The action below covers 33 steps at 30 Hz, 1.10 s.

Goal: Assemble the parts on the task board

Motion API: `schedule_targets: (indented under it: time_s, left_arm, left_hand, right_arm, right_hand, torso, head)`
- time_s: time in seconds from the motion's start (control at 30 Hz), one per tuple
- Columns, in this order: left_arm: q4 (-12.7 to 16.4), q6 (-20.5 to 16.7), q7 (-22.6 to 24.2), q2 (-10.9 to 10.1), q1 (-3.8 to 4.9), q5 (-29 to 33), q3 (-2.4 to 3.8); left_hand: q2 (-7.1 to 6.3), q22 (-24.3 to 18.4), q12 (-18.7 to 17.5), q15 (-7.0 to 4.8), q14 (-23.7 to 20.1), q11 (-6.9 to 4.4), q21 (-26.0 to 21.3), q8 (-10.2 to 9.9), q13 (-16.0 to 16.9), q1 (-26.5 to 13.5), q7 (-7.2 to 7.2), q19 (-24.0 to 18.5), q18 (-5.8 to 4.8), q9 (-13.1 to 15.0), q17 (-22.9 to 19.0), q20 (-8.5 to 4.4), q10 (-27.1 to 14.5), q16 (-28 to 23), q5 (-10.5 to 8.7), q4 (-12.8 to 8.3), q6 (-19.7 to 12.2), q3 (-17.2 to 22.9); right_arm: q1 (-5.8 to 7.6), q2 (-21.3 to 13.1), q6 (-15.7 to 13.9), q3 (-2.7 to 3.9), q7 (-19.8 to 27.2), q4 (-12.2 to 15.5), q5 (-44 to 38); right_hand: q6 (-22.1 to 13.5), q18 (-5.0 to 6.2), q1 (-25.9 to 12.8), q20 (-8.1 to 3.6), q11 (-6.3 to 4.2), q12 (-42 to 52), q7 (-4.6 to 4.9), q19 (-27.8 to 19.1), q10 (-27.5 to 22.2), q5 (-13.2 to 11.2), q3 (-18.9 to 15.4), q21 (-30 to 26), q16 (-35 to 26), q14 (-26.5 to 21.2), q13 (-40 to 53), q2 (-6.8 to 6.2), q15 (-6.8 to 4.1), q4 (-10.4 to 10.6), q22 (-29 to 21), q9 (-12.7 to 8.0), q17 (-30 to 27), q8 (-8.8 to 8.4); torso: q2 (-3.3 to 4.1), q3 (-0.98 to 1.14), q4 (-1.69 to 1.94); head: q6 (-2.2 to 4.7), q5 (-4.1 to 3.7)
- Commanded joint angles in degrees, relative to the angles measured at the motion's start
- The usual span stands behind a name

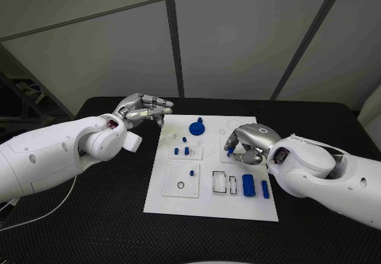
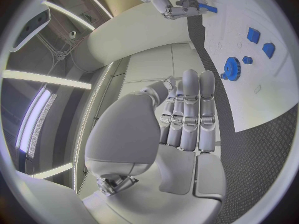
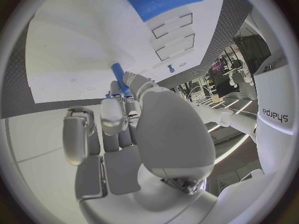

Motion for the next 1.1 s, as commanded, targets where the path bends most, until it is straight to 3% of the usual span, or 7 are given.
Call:
schedule_targets:
  time_s: [0.03,0.37,0.63,0.77,0.93,1.03,1.1]
  left_arm:
    - [-0.1,0.6,0.2,0.1,0.06,0.2,0.04]
    - [-0.3,0.6,0.2,0.3,0.04,0.2,0.04]
    - [-0.6,0.7,0.3,0.8,0.04,0.2,0.04]
    - [-0.8,0.7,0.3,1.1,0.05,0.2,0.04]
    - [-0.8,0.8,0.3,1.4,0.07,0.2,0.05]
    - [-0.8,0.8,0.3,1.6,0.08,0.2,0.05]
    - [-0.8,0.8,0.2,1.7,0.09,0.2,0.05]
  left_hand:
    - [0.22,-0.1,-0.3,0.01,-0.5,0.15,-0.4,-0.3,0.1,-0.5,0.11,-0.1,-0.22,-0.1,-0.1,0.10,-0.4,-0.4,-0.23,-0.1,-0.4,-0.2]
    - [0.26,-0.2,-0.3,0.00,-0.6,0.14,-0.4,-0.3,0.1,-0.4,0.11,-0.1,-0.22,-0.1,-0.1,0.10,-0.4,-0.5,-0.21,-0.1,-0.4,-0.2]
    - [0.27,-0.2,-0.3,0.00,-0.6,0.14,-0.4,-0.3,0.1,-0.4,0.11,-0.1,-0.21,-0.1,-0.1,0.10,-0.4,-0.5,-0.21,-0.1,-0.4,-0.2]
    - [0.30,-0.2,-0.3,0.00,-0.6,0.14,-0.5,-0.3,0.1,-0.4,0.11,-0.1,-0.21,-0.1,-0.1,0.10,-0.4,-0.5,-0.19,-0.1,-0.4,-0.2]
    - [0.33,-0.2,-0.3,0.00,-0.6,0.14,-0.5,-0.3,0.1,-0.4,0.11,-0.1,-0.21,-0.1,-0.1,0.10,-0.4,-0.5,-0.18,-0.1,-0.4,-0.2]
    - [0.33,-0.2,-0.3,0.00,-0.6,0.14,-0.5,-0.3,0.1,-0.4,0.11,-0.1,-0.21,-0.1,-0.1,0.10,-0.4,-0.5,-0.18,-0.1,-0.4,-0.2]
    - [0.33,-0.2,-0.3,0.00,-0.6,0.14,-0.5,-0.3,0.1,-0.4,0.11,-0.1,-0.21,-0.1,-0.1,0.10,-0.4,-0.5,-0.18,-0.1,-0.4,-0.2]
  right_arm:
    - [0.09,-0.4,-3.4,0.07,1.3,0.9,-0.3]
    - [0.15,-1.0,-4.1,3.19,1.9,5.2,3.2]
    - [0.14,2.9,-4.3,3.81,4.1,6.6,7.7]
    - [0.05,6.1,-4.1,3.13,5.4,6.1,8.8]
    - [-0.07,8.8,-3.5,0.62,6.8,5.2,9.4]
    - [-0.35,10.2,-3.1,-1.33,7.3,4.1,9.6]
    - [-0.81,11.0,-2.8,-1.96,7.5,3.4,9.4]
  right_hand:
    - [0.4,-0.87,0.2,-0.35,-1.14,0.1,0.10,3.8,1.5,0.1,0.1,0.1,0.4,0.4,-0.1,0.77,-0.39,-0.3,10.8,0.0,0.1,0.19]
    - [0.4,-0.91,0.2,-0.42,-1.14,0.0,0.12,3.9,1.5,0.2,0.0,0.3,0.4,0.4,0.0,0.68,-0.43,-0.6,10.9,0.1,0.1,0.12]
    - [0.2,-0.84,0.0,-0.48,-1.06,-0.3,0.18,3.8,1.4,0.7,0.0,0.0,0.3,0.3,0.0,0.70,-0.43,-0.8,10.7,0.1,-0.2,-0.11]
    - [0.1,-0.80,0.0,-0.49,-1.00,-0.5,0.23,3.7,1.2,0.8,0.1,-0.1,0.2,0.3,0.1,0.73,-0.41,-0.9,10.6,0.1,-0.4,-0.25]
    - [0.0,-0.76,-0.1,-0.49,-0.96,-0.6,0.27,3.6,1.2,0.8,0.1,-0.3,0.0,0.2,0.1,0.76,-0.39,-1.0,10.5,0.1,-0.6,-0.36]
    - [0.0,-0.75,-0.1,-0.49,-0.95,-0.6,0.28,3.6,1.1,0.8,0.1,-0.3,0.0,0.2,0.1,0.77,-0.39,-1.0,10.4,0.1,-0.8,-0.38]
    - [0.0,-0.75,-0.1,-0.49,-0.94,-0.6,0.28,3.6,1.1,0.8,0.1,-0.3,-0.1,0.2,0.1,0.77,-0.39,-1.0,10.4,0.1,-0.8,-0.38]
  torso:
    - [-0.05,-0.04,0.00]
    - [-0.12,-0.13,0.15]
    - [-0.07,-0.14,0.23]
    - [-0.03,-0.16,0.15]
    - [0.00,-0.19,0.11]
    - [-0.03,-0.11,0.06]
    - [-0.01,-0.09,0.06]
  head:
    - [0.04,-0.02]
    - [0.47,0.06]
    - [0.26,1.06]
    - [-0.13,1.82]
    - [-0.64,2.84]
    - [-0.70,3.34]
    - [-0.84,3.75]
